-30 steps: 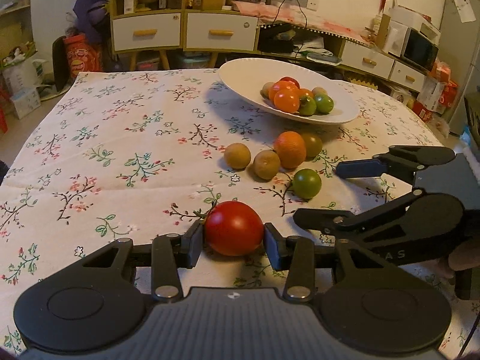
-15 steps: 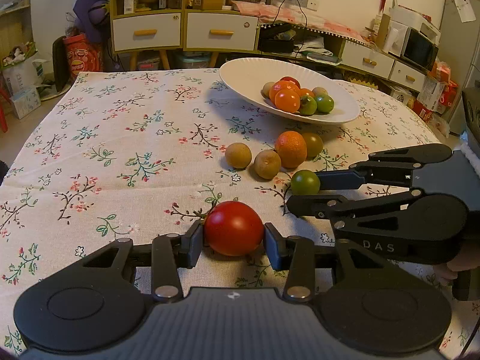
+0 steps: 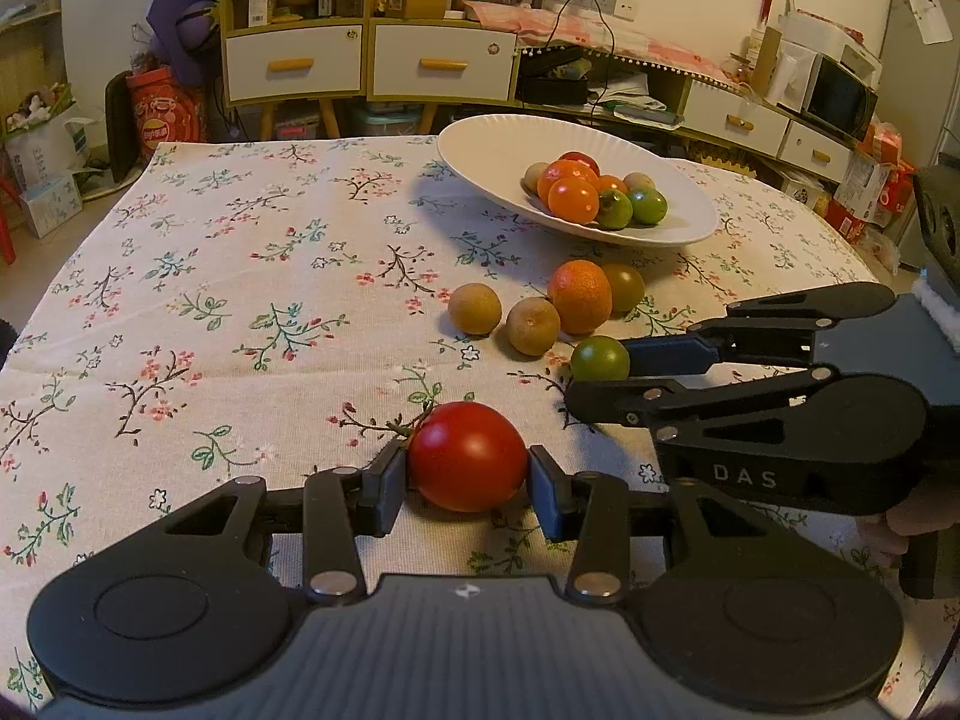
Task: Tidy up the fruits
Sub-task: 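Grasp a small green tomato with the right tool while the left tool holds the red tomato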
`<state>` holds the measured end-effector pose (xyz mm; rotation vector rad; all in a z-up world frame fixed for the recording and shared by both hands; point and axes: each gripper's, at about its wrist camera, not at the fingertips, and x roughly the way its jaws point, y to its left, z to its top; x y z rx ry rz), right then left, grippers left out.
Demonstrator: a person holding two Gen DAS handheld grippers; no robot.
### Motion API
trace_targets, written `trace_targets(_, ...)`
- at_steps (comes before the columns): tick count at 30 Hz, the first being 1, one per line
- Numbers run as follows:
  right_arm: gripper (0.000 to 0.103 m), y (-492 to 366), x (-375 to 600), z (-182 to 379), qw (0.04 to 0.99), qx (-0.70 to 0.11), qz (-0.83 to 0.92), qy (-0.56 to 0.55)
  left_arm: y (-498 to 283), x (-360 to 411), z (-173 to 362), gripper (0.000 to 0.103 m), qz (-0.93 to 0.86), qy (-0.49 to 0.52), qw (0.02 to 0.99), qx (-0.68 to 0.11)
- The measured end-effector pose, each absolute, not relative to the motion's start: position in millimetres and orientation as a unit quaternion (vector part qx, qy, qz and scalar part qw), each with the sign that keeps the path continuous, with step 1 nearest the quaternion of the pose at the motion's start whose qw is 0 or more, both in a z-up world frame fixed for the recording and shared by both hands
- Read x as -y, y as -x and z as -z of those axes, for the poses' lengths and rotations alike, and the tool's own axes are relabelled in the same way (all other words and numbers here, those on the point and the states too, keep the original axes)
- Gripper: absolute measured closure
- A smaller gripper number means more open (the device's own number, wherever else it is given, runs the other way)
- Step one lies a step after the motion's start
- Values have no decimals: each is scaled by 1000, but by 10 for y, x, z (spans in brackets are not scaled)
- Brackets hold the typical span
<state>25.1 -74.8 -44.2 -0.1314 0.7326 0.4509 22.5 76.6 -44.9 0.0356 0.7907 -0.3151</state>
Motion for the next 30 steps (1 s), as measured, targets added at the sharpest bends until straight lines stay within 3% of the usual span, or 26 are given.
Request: trace_targets(30,80,-167,986,248,917,-342,-205,19,-312,-571,270,64,168,4,910,-379)
